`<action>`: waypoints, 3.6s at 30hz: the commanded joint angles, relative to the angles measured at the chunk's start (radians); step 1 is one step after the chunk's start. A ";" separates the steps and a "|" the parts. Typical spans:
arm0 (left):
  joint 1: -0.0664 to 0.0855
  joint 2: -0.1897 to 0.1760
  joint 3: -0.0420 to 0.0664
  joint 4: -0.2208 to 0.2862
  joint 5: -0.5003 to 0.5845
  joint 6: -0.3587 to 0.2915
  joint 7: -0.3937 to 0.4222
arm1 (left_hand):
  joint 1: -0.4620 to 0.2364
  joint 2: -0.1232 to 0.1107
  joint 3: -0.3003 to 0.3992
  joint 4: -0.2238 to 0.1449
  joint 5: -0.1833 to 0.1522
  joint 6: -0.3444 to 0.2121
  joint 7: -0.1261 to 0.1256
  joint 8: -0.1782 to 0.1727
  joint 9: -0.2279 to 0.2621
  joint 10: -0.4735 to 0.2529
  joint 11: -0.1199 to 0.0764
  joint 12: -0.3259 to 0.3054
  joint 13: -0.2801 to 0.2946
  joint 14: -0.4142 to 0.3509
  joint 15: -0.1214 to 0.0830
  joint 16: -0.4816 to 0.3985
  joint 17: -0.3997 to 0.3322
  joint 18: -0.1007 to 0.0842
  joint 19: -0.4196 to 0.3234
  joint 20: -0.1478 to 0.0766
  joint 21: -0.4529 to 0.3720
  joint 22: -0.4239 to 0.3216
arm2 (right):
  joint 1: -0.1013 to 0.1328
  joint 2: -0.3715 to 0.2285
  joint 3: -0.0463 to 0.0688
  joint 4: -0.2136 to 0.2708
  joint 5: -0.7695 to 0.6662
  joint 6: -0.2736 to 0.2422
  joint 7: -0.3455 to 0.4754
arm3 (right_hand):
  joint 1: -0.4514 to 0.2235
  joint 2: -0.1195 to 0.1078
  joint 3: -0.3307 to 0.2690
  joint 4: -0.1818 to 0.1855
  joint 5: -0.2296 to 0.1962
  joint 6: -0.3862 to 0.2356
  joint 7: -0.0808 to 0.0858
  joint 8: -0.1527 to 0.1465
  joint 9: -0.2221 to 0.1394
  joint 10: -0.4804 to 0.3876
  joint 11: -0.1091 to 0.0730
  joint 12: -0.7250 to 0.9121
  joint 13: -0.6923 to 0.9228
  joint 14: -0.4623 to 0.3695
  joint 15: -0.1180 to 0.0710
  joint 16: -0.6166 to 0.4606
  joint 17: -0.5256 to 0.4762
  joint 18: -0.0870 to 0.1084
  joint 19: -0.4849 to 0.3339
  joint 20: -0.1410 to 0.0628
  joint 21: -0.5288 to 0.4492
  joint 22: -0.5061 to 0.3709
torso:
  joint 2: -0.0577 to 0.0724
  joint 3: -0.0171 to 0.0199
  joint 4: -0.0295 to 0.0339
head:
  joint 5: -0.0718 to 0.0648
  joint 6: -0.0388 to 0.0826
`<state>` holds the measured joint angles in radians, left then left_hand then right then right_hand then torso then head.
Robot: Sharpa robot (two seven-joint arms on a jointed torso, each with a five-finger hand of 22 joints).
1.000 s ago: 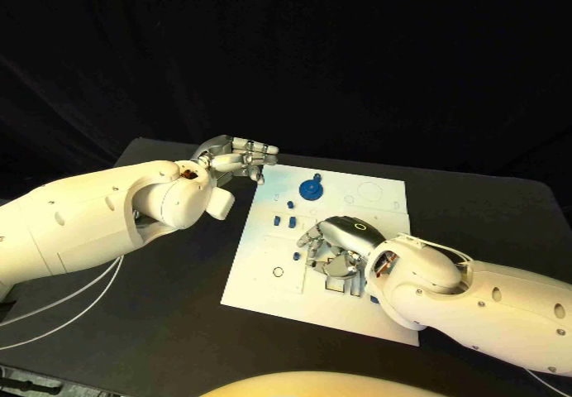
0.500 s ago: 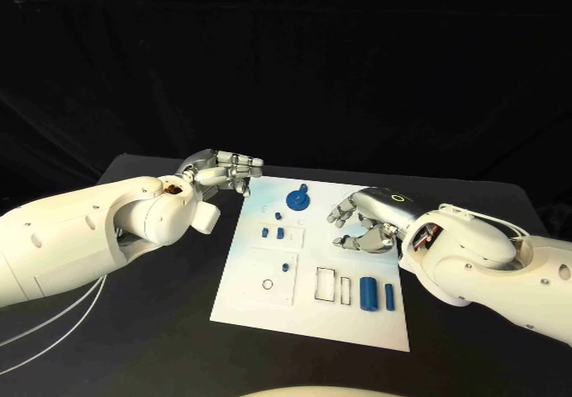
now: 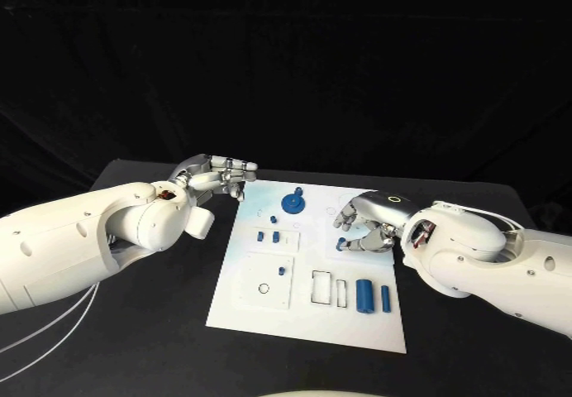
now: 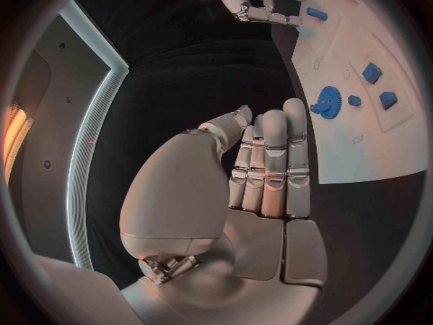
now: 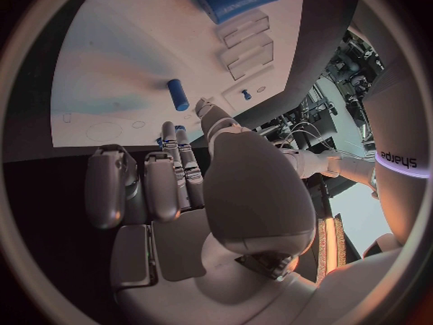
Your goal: Assemble the parts on the task board
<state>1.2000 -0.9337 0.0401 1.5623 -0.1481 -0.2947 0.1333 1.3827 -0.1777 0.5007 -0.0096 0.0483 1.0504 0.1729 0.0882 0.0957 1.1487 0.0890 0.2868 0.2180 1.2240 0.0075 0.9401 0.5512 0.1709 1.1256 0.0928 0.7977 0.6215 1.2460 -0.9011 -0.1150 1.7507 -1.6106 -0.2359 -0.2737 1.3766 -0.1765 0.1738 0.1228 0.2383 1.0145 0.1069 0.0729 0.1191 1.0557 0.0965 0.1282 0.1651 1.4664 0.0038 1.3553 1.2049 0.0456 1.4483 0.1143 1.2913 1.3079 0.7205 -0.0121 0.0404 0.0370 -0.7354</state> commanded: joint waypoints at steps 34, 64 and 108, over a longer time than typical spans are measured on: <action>0.001 -0.002 0.000 0.000 0.012 0.018 0.003 | 0.001 0.011 0.000 -0.006 0.003 -0.006 -0.001 -0.003 -0.001 -0.011 0.001 0.007 0.003 -0.005 0.001 -0.004 -0.003 0.014 0.007 0.001 -0.006 -0.003 | -0.038 0.057 -0.004 -0.066 -0.019 0.013 -0.029 | 0.078 0.110 0.112 0.009 -0.062 0.111 0.011 0.025 0.019 0.100 -0.034 0.054 -0.009 0.041 -0.019 0.021 0.028 -0.005 0.043 -0.022 0.086 0.199 | 0.000 0.0002 0.0006 | 0.004 -0.015; 0.000 0.011 -0.002 -0.014 0.022 0.019 0.006 | 0.003 0.014 0.000 -0.006 0.003 -0.006 -0.001 -0.003 -0.002 -0.012 0.001 0.009 0.003 -0.005 0.001 -0.004 -0.004 0.014 0.007 0.001 -0.007 -0.003 | -0.004 0.033 0.016 0.112 0.039 -0.159 0.030 | 0.105 0.090 0.193 -0.051 -0.031 0.150 0.011 0.038 0.041 0.153 -0.044 0.042 -0.010 0.041 -0.027 0.025 0.033 -0.011 0.055 -0.032 0.114 0.213 | -0.002 -0.0011 0.0031 | 0.025 -0.016; 0.000 0.026 -0.007 -0.015 0.042 0.026 0.006 | 0.005 0.016 0.000 -0.007 0.003 -0.007 0.000 -0.002 -0.002 -0.014 0.001 0.011 0.004 -0.005 0.000 -0.005 -0.005 0.014 0.008 0.001 -0.008 -0.004 | -0.150 0.285 -0.009 -0.026 0.007 -0.053 0.033 | 0.098 0.082 0.201 -0.060 -0.028 0.145 0.017 0.033 0.043 0.150 -0.039 0.033 -0.011 0.040 -0.024 0.020 0.026 -0.008 0.048 -0.030 0.097 0.210 | -0.002 -0.0015 0.0041 | 0.064 -0.040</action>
<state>1.1992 -0.9084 0.0324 1.5442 -0.1121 -0.2861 0.1323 1.3880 -0.1724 0.5007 -0.0096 0.0483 1.0504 0.1728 0.0882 0.0952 1.1418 0.0887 0.2907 0.2209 1.2240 0.0076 0.9401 0.5473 0.1708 1.1256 0.0928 0.7936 0.6184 1.0968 -0.6168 -0.1237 1.7251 -1.5754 -0.3133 -0.2286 1.4714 -0.0880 0.3712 0.0631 0.2082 1.1587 0.1167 0.1036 0.1638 1.1933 0.0683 0.1657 0.1537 1.4665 -0.0181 1.3749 1.2320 0.0456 1.4662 0.0925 1.3920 1.3077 0.7190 -0.0128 0.0444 0.1003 -0.7748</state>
